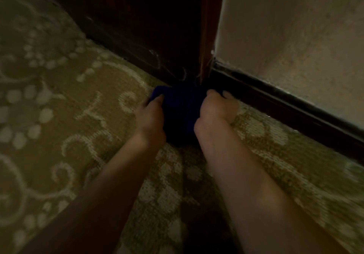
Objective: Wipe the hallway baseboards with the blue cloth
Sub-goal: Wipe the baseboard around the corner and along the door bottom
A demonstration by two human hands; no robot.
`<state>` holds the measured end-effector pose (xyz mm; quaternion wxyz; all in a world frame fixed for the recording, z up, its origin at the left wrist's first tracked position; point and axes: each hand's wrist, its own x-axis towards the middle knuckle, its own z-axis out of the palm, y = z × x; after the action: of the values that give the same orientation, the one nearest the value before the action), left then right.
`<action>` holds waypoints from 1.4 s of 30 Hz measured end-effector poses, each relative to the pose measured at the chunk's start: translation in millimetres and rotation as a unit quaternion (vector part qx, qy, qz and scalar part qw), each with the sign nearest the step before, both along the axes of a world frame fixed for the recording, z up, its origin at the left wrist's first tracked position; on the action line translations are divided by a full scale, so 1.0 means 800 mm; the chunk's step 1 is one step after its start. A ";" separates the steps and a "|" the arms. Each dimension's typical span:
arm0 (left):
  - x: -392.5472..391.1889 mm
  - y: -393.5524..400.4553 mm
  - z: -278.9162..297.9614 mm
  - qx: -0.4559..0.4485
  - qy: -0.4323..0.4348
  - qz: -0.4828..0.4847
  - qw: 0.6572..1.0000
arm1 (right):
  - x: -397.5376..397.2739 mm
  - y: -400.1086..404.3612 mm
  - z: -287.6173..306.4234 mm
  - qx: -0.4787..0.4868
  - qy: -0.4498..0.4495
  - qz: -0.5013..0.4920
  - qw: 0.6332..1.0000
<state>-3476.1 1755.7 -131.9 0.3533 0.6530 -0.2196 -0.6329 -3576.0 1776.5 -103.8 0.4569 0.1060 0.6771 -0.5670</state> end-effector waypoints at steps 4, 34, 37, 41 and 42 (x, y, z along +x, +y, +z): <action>-0.003 0.015 0.014 -0.041 0.047 0.000 0.998 | -0.001 0.008 0.027 -0.107 0.116 0.019 0.987; -0.021 0.023 0.036 -0.080 0.073 0.003 0.994 | -0.031 0.013 0.012 -0.070 0.126 0.027 0.989; -0.019 0.023 0.023 -0.046 0.054 -0.003 0.997 | -0.022 0.009 -0.013 -0.001 0.141 0.043 0.989; -0.014 0.009 -0.002 0.004 0.052 -0.032 0.998 | -0.035 -0.001 -0.038 0.062 0.038 0.025 0.997; -0.013 0.004 -0.007 0.008 0.054 -0.052 0.997 | -0.037 0.002 -0.040 0.058 0.040 0.029 0.997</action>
<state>-3486.2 1759.2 -137.7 0.3262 0.6081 -0.2289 -0.6866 -3605.6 1777.8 -135.6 0.4388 0.0900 0.7295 -0.5170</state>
